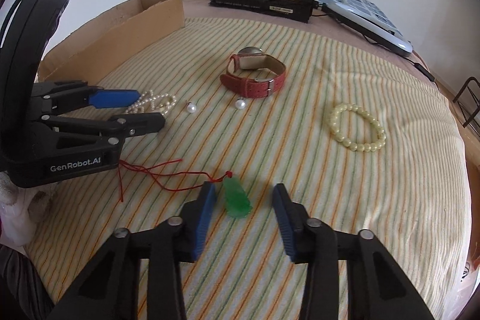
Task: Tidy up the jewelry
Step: 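Grasp the pearl necklace with left tool while right tool grasps the jade pendant, then carry the pearl necklace and jade pendant with both tools over the box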
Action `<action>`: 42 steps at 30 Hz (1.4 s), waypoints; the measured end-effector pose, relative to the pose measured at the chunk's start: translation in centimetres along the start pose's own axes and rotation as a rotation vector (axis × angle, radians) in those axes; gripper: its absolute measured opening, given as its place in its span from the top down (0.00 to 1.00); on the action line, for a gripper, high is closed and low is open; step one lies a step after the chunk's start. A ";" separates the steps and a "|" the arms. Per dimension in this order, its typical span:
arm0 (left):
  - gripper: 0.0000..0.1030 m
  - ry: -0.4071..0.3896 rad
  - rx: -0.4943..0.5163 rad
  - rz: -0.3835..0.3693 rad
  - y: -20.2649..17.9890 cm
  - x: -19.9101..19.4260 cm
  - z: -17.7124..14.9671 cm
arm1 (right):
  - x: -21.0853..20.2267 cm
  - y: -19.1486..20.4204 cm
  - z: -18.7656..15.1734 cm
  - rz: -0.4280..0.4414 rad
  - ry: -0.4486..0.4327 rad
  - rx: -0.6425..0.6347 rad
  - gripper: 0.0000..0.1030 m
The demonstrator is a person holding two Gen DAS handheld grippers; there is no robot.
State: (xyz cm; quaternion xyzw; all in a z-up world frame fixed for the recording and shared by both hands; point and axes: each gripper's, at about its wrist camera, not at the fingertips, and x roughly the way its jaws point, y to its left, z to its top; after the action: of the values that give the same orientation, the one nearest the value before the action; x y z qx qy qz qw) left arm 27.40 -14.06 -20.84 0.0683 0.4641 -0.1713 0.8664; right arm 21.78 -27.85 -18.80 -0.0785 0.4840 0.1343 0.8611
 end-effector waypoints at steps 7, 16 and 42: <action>0.89 0.008 -0.012 -0.024 0.3 -0.2 0.3 | -0.4 0.1 -0.2 0.039 -0.001 0.019 0.85; 0.92 -0.007 -0.019 -0.049 0.4 -2.3 0.3 | -2.0 -0.6 -0.3 0.063 -0.037 0.078 0.85; 0.95 -0.142 -0.044 -0.077 1.9 -11.3 0.6 | -10.9 -0.2 1.4 0.039 -0.205 0.117 0.85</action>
State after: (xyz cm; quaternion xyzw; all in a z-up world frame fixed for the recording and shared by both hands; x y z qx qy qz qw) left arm 22.78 -9.77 -11.23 0.0191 0.4073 -0.1985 0.8913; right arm 17.60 -29.36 -8.73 -0.0046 0.4020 0.1301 0.9063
